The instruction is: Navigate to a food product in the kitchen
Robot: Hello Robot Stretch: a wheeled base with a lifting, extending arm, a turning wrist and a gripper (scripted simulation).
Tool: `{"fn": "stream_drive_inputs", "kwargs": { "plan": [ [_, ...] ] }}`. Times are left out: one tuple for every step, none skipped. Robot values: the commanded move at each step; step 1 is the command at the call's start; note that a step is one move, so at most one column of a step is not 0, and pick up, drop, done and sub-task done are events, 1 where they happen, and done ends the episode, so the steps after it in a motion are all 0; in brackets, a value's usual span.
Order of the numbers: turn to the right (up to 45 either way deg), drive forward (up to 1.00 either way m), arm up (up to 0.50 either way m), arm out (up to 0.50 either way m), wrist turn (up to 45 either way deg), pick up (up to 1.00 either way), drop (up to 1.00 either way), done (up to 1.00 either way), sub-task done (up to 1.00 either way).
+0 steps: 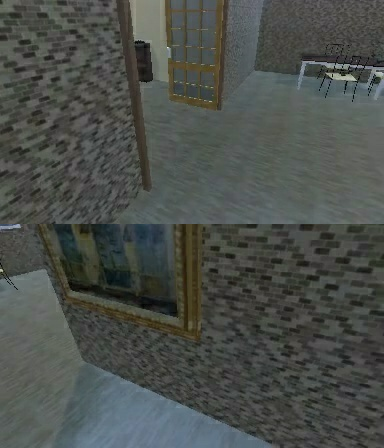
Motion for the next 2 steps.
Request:
{"fn": "stream_drive_inputs", "kwargs": {
  "plan": [
    [0.0, 1.00, 0.00, 0.00, 0.0, 0.00, 0.00, 0.00, 0.00],
    [3.0, 0.00, 0.00, 0.00, 0.0, 0.00, 0.00, 0.00, 0.00]
  ]
}}
